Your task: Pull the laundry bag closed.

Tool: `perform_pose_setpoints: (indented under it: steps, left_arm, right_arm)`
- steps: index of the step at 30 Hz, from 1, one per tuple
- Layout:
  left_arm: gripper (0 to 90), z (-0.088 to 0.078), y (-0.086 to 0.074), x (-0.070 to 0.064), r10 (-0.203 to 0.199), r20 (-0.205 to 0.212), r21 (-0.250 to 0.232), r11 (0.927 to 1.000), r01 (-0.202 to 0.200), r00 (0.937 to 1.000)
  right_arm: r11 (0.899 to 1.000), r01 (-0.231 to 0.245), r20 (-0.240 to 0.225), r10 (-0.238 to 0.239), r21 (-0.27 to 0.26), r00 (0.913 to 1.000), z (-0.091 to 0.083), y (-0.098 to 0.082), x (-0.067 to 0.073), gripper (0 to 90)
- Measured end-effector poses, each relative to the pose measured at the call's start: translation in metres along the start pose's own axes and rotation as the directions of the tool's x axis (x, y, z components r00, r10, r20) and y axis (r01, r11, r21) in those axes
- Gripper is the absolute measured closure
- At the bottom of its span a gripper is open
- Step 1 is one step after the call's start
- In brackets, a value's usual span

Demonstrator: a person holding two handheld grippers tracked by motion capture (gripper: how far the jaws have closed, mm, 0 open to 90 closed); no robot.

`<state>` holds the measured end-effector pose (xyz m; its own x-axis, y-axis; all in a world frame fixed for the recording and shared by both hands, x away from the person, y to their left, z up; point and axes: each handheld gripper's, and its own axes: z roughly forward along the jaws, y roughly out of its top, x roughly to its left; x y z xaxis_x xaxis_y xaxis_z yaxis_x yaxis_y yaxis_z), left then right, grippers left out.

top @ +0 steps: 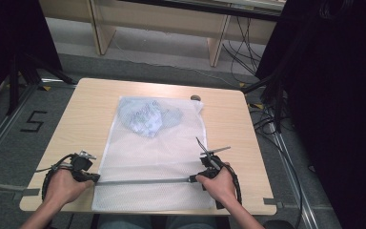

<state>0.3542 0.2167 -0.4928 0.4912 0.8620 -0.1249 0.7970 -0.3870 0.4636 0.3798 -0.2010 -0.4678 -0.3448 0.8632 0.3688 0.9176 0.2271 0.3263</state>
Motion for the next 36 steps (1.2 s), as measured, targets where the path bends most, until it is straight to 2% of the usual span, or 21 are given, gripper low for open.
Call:
perform_pose_setpoints:
  steps: [3,4,5,9,10,11,14,16,18,22,23,24,26,28,29,30,31,32,33,34,36]
  left_arm:
    - [90.0,0.000,0.000,-0.001,-0.002,-0.007,-0.009,1.0000,0.002,1.0000]
    - [90.0,0.000,0.000,-0.001,-0.001,-0.008,-0.007,1.0000,0.001,1.0000]
    - [90.0,0.000,0.000,0.000,0.000,0.000,0.000,1.0000,0.000,1.0000]
    - [90.0,0.000,0.000,0.000,-0.005,0.001,-0.005,1.0000,0.005,1.0000]
    - [90.0,0.000,0.000,0.000,-0.005,0.002,-0.005,1.0000,0.005,1.0000]
    - [90.0,0.000,0.000,0.000,-0.005,0.001,-0.005,1.0000,0.005,1.0000]
    - [90.0,0.000,0.000,0.000,-0.005,0.005,-0.005,1.0000,0.005,1.0000]
    - [90.0,0.000,0.000,0.000,-0.005,0.002,-0.006,1.0000,0.005,1.0000]
    - [90.0,0.000,0.000,0.000,-0.003,0.002,-0.005,1.0000,0.003,1.0000]
    - [90.0,0.000,0.000,-0.001,-0.006,-0.002,-0.007,1.0000,0.006,1.0000]
    - [90.0,0.000,0.000,0.000,-0.006,-0.001,-0.006,1.0000,0.006,1.0000]
    - [90.0,0.000,0.000,0.000,-0.005,0.001,-0.007,1.0000,0.005,1.0000]
    - [90.0,0.001,-0.001,-0.001,-0.005,-0.007,-0.022,0.9997,0.005,1.0000]
    - [90.0,0.001,-0.001,-0.001,-0.005,-0.007,-0.018,0.9998,0.005,1.0000]
    - [90.0,0.000,0.000,0.000,0.000,-0.013,-0.012,0.9999,0.000,0.9999]
    - [90.0,0.000,-0.001,0.001,0.004,-0.013,-0.008,1.0000,-0.004,0.9999]
    - [90.0,0.000,-0.002,0.002,-0.006,-0.012,-0.026,0.9996,0.005,0.9999]
    - [89.9,-0.002,-0.003,0.005,-0.002,-0.012,-0.021,0.9998,0.002,0.9999]
    - [89.3,-0.003,-0.005,0.005,-0.014,-0.024,-0.049,0.9987,0.013,0.9996]
    - [85.9,-0.006,-0.004,0.005,-0.010,-0.036,-0.055,0.9984,0.008,0.9993]
    - [75.4,-0.010,-0.001,0.002,-0.033,-0.040,-0.132,0.9908,0.027,0.9986]
  right_arm:
    - [0.998,-0.056,-0.013,0.057,0.031,0.9983,-0.004,0.000,0.003,86.9]
    - [0.998,-0.053,-0.014,0.053,0.032,0.9985,-0.004,0.000,0.002,86.9]
    - [1.000,-0.002,-0.001,0.002,-0.002,1.0000,-0.002,0.000,-0.002,86.9]
    - [0.998,-0.053,-0.002,0.053,0.019,0.9986,-0.005,-0.001,-0.002,86.9]
    - [0.999,-0.051,-0.007,0.051,0.018,0.9987,-0.005,-0.001,-0.002,86.9]
    - [1.000,-0.003,0.001,0.003,-0.007,1.0000,-0.003,-0.002,-0.007,86.9]
    - [1.000,-0.022,0.019,0.022,0.011,0.9996,-0.004,-0.003,-0.006,86.9]
    - [1.000,-0.028,0.018,0.028,-0.005,0.9994,-0.006,-0.003,-0.009,86.9]
    - [1.000,-0.001,0.024,0.002,-0.022,0.9997,-0.008,-0.005,-0.016,86.9]
    - [0.997,-0.073,0.041,0.073,0.007,0.9965,-0.018,-0.011,-0.031,86.9]
    - [0.997,-0.073,0.055,0.073,-0.002,0.9958,-0.020,-0.013,-0.037,86.9]
    - [0.999,-0.048,0.068,0.048,-0.013,0.9965,-0.021,-0.016,-0.046,86.8]
    - [0.993,-0.121,0.017,0.121,0.004,0.9925,-0.026,-0.022,-0.052,86.3]
    - [0.993,-0.115,0.027,0.115,0.013,0.9930,-0.027,-0.025,-0.055,86.4]
    - [0.996,-0.086,-0.001,0.086,-0.001,0.9963,-0.027,-0.025,-0.053,86.6]
    - [1.000,-0.028,-0.041,0.028,-0.006,0.9988,-0.028,-0.025,-0.053,86.4]
    - [0.997,0.039,-0.059,-0.043,-0.074,0.9973,-0.029,-0.024,-0.054,84.5]
    - [0.991,0.056,-0.082,-0.066,-0.120,0.9945,-0.034,-0.023,-0.053,78.8]
    - [0.982,0.077,-0.080,-0.092,-0.172,0.9925,-0.040,-0.022,-0.054,72.5]
    - [0.974,0.070,-0.069,-0.086,-0.215,0.9939,-0.045,-0.021,-0.054,67.2]
    - [0.962,0.067,-0.022,-0.076,-0.263,0.9969,-0.055,-0.018,-0.060,62.8]
